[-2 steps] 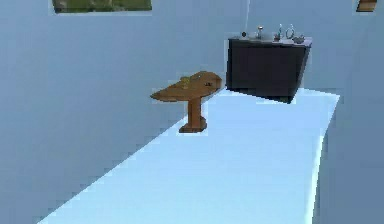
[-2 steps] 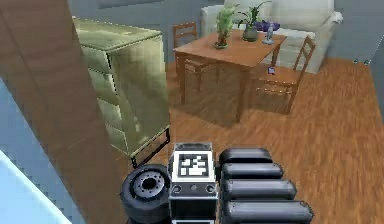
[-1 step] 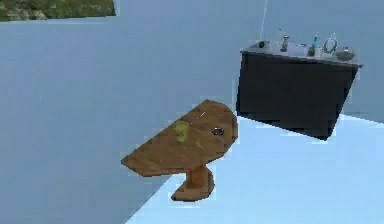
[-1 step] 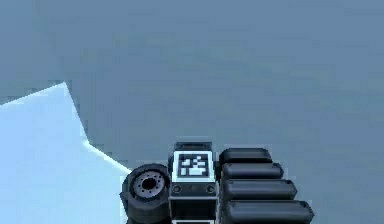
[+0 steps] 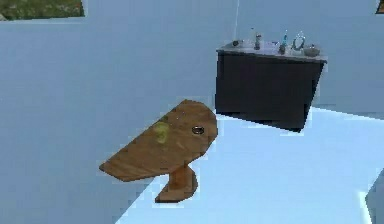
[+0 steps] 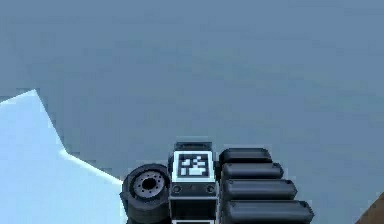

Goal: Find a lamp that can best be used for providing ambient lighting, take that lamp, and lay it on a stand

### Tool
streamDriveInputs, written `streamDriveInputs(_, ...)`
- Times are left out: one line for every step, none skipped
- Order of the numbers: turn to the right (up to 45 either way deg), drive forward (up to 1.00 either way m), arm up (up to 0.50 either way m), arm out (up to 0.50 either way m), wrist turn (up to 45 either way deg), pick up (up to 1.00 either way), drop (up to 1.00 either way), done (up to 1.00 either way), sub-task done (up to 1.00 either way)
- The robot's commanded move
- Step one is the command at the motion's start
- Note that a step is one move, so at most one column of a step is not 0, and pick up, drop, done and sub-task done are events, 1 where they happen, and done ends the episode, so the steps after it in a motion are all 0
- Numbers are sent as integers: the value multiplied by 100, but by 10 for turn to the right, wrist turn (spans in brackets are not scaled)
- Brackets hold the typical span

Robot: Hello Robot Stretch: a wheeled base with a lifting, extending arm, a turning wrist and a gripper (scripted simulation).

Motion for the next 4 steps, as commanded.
streamDriveInputs(0, 25, 0, 0, 0, 0, 0, 0, 0)
streamDriveInputs(-450, 0, 0, 0, 0, 0, 0, 0, 0)
streamDriveInputs(-180, 0, 0, 0, 0, 0, 0, 0, 0)
streamDriveInputs(450, 0, 0, 0, 0, 0, 0, 0, 0)
